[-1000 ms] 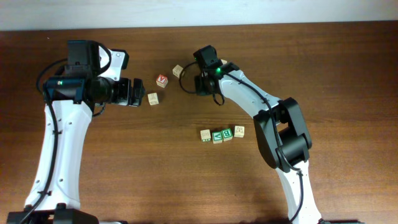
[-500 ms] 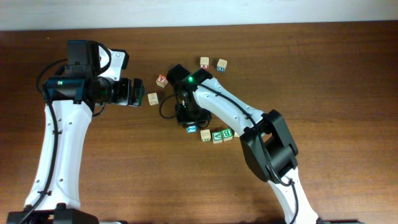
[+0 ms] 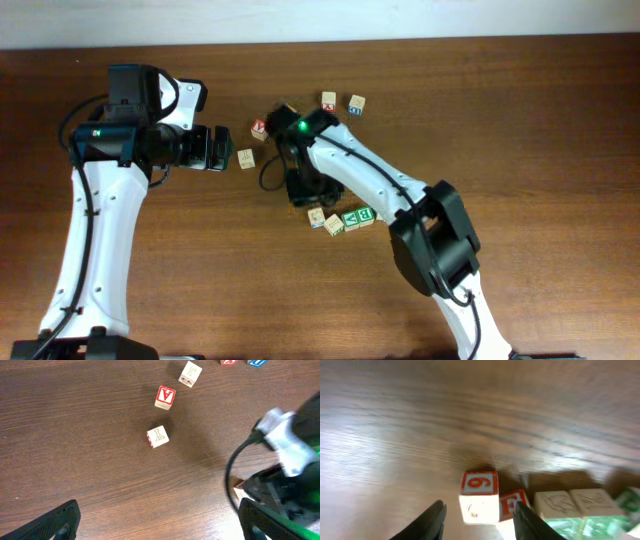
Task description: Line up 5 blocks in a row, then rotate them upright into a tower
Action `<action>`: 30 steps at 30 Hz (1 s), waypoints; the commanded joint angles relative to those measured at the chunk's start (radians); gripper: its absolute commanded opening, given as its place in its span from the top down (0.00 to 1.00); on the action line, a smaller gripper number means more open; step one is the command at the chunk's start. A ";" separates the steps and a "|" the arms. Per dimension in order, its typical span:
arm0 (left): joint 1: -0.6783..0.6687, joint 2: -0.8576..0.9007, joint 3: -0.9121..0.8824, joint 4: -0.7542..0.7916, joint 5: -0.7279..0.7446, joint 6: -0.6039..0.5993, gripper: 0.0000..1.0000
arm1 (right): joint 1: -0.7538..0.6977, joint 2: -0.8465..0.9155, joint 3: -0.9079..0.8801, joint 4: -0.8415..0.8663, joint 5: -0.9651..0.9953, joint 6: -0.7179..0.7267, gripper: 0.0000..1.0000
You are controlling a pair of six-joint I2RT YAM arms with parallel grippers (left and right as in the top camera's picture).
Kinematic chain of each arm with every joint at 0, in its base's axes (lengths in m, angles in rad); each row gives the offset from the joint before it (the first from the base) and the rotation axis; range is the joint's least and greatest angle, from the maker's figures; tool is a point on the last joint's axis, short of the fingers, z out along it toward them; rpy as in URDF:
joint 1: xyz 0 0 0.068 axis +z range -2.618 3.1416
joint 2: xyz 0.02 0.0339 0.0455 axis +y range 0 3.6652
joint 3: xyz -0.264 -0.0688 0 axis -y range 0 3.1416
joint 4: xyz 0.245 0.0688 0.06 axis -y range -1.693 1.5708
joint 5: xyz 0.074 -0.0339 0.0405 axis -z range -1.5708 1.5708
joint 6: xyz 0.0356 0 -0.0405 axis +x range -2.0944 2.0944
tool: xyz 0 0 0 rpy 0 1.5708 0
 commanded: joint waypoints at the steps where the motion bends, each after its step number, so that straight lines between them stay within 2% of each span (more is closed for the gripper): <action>1: 0.000 -0.002 0.016 0.002 0.005 0.009 0.01 | -0.042 -0.105 0.085 -0.061 0.040 -0.057 0.55; 3: 0.000 -0.002 0.016 0.002 0.005 0.010 0.01 | -0.061 -0.149 0.085 -0.099 0.033 -0.110 0.55; 4: 0.000 -0.002 0.016 0.002 0.005 0.009 0.01 | -0.061 -0.141 0.058 -0.050 0.032 -0.110 0.57; 5: 0.000 -0.002 0.016 0.002 0.005 0.009 0.01 | -0.051 -0.135 -0.005 0.021 0.032 -0.109 0.64; 6: 0.000 -0.002 0.016 0.002 0.005 0.009 0.01 | -0.046 -0.135 -0.114 0.106 0.031 -0.105 0.75; 7: 0.000 -0.002 0.016 0.003 0.005 0.009 0.01 | -0.048 -0.135 -0.190 0.149 0.032 -0.105 0.80; 12: 0.000 -0.002 0.016 0.003 0.005 0.009 0.01 | -0.048 -0.135 -0.386 0.306 0.019 -0.079 0.88; 15: 0.000 -0.002 0.016 0.003 0.005 0.009 0.01 | -0.022 -0.135 -0.394 0.331 -0.043 -0.108 0.90; 23: 0.000 -0.002 0.016 0.002 0.009 0.009 0.01 | 0.000 -0.144 -0.360 0.268 -0.058 -0.110 0.93; 26: 0.000 -0.002 0.016 -0.003 0.009 0.009 0.01 | -0.002 -0.165 -0.262 0.108 -0.069 -0.132 0.93; 28: 0.000 -0.002 0.016 -0.006 0.009 0.009 0.01 | 0.020 -0.164 -0.286 0.006 -0.070 -0.132 0.93; 30: 0.000 -0.002 0.016 -0.009 0.009 0.009 0.01 | 0.077 -0.164 -0.372 0.072 -0.068 -0.132 0.93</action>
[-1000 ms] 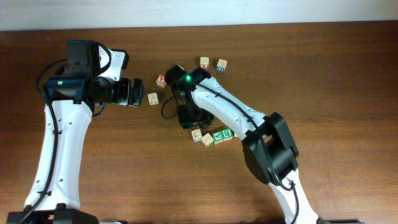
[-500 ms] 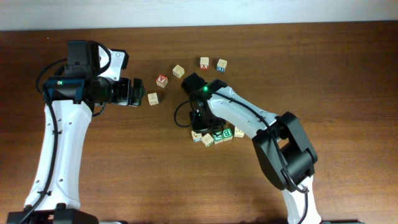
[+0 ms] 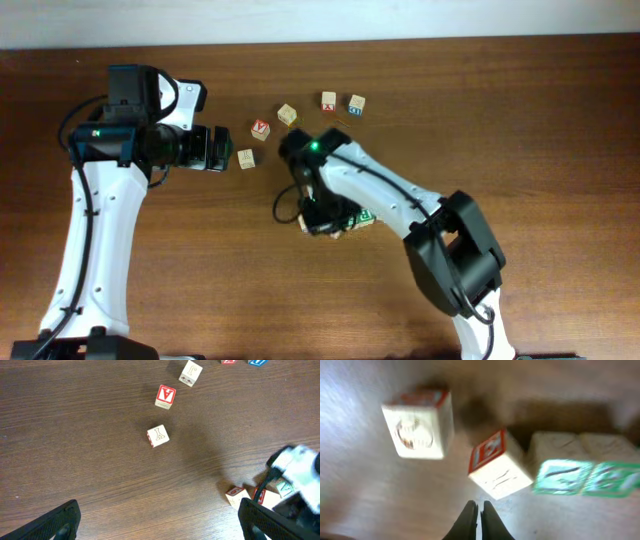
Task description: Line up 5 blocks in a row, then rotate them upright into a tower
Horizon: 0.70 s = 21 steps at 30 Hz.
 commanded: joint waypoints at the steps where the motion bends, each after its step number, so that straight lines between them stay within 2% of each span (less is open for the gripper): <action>1: 0.000 -0.002 0.016 -0.005 0.008 0.009 0.01 | 0.052 -0.017 -0.082 0.076 -0.002 -0.006 0.94; 4: 0.000 -0.002 0.016 -0.005 0.009 0.009 0.01 | 0.048 -0.016 -0.103 0.149 0.086 0.020 0.94; 11: -0.001 -0.002 0.016 -0.012 0.009 0.009 0.01 | 0.009 -0.016 -0.103 0.198 0.138 0.092 0.94; 15: -0.001 -0.002 0.016 -0.020 0.009 0.009 0.01 | -0.005 -0.016 -0.103 0.175 0.167 0.172 0.96; 21: -0.001 -0.002 0.016 -0.020 0.013 0.009 0.01 | -0.073 -0.016 -0.103 0.159 0.164 0.186 0.96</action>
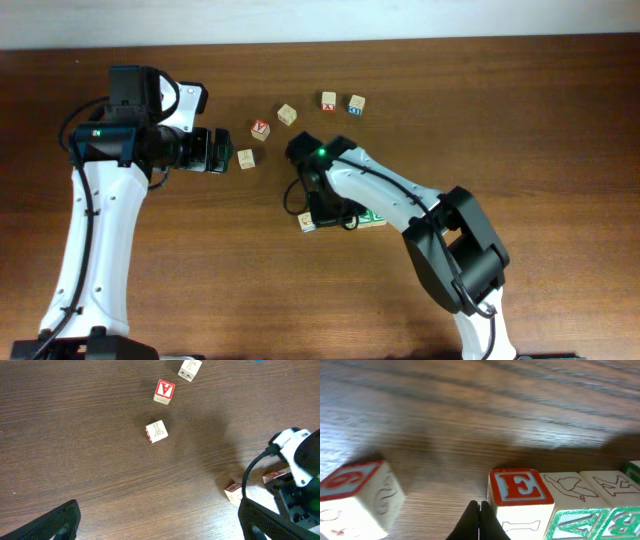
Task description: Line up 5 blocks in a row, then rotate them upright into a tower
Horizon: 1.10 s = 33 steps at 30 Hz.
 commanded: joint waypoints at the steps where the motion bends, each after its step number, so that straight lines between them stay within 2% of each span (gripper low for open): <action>1: -0.001 -0.002 0.016 -0.001 0.012 0.009 0.01 | -0.037 -0.014 -0.008 -0.006 0.019 0.015 0.96; 5: -0.001 -0.002 0.016 0.008 0.011 0.009 0.01 | -0.043 -0.016 0.097 -0.013 -0.015 -0.052 0.95; 7: 0.000 -0.002 0.016 0.035 -0.016 0.009 0.01 | -0.039 -0.013 0.151 0.109 -0.146 -0.140 0.90; 10: 0.008 -0.001 0.016 0.059 -0.281 -0.233 0.01 | 0.001 0.006 0.151 0.191 -0.237 -0.154 0.90; 12: 0.054 -0.001 0.016 0.059 -0.315 -0.325 0.01 | 0.060 0.022 0.151 0.194 -0.228 -0.154 0.90; 15: 0.102 -0.001 0.016 0.047 -0.314 -0.328 0.01 | 0.112 0.077 0.151 0.185 -0.209 -0.150 0.91; 16: 0.102 -0.001 0.016 0.035 -0.314 -0.328 0.01 | 0.112 0.087 0.151 0.154 -0.113 -0.087 0.96; 17: 0.102 -0.001 0.016 0.027 -0.314 -0.329 0.01 | 0.109 0.087 0.151 0.134 -0.051 -0.042 0.96; 20: 0.102 0.000 0.016 0.013 -0.311 -0.329 0.01 | 0.109 0.087 0.151 0.066 0.002 0.008 0.96; 25: 0.102 0.000 0.016 0.013 -0.307 -0.329 0.01 | 0.042 0.087 0.150 -0.024 0.020 -0.091 0.96; 30: 0.102 0.000 0.016 0.014 -0.307 -0.329 0.01 | -0.010 0.087 0.150 -0.086 -0.014 -0.042 0.96; 33: 0.102 0.000 0.016 0.013 -0.306 -0.329 0.01 | -0.029 0.058 0.175 -0.095 -0.014 -0.076 0.96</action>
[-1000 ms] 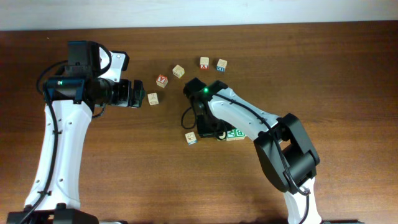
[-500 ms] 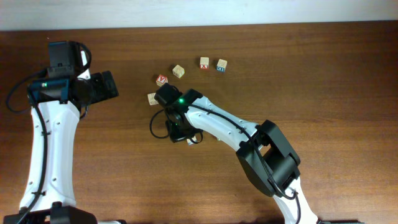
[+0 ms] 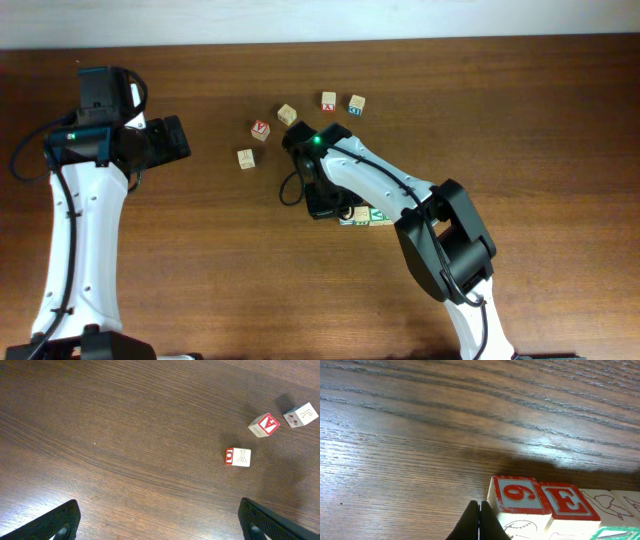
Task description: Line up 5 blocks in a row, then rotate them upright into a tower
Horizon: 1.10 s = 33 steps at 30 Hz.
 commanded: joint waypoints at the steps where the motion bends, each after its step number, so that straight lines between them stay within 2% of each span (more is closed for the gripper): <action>1: 0.002 0.000 0.016 -0.002 -0.007 -0.013 0.01 | -0.034 -0.057 0.063 -0.034 -0.011 -0.037 0.96; 3: 0.002 0.000 0.016 -0.002 -0.007 -0.013 0.01 | -0.087 -0.191 0.074 -0.056 -0.033 -0.068 0.95; 4: 0.002 0.000 0.016 -0.002 -0.006 -0.013 0.01 | -0.158 -0.254 0.073 -0.075 -0.032 -0.098 0.95; 6: 0.002 0.000 0.016 -0.003 0.023 -0.012 0.01 | -0.282 -0.267 0.066 -0.098 -0.033 -0.200 0.95; 7: 0.002 0.000 0.016 -0.002 0.083 -0.012 0.01 | -0.355 -0.259 0.019 -0.084 -0.034 -0.250 0.95; 10: -0.061 0.047 0.016 -0.002 0.117 -0.012 0.01 | -0.460 -0.249 -0.200 0.114 -0.068 -0.293 0.95; 13: -0.148 0.120 0.015 0.005 0.117 -0.012 0.01 | -0.460 -0.249 -0.381 0.274 -0.068 -0.292 0.95; 19: -0.206 0.125 0.016 0.050 0.117 -0.012 0.01 | -0.414 -0.249 -0.425 0.375 -0.090 -0.318 0.95; 24: -0.206 0.125 0.016 0.052 0.117 -0.012 0.01 | -0.414 -0.249 -0.425 0.319 -0.086 -0.273 0.96; 27: -0.206 0.125 0.016 0.051 0.117 -0.012 0.01 | -0.398 -0.249 -0.425 0.311 -0.104 -0.349 0.96; 33: -0.206 0.125 0.016 0.051 0.117 -0.012 0.01 | -0.393 -0.249 -0.425 0.304 -0.105 -0.362 0.96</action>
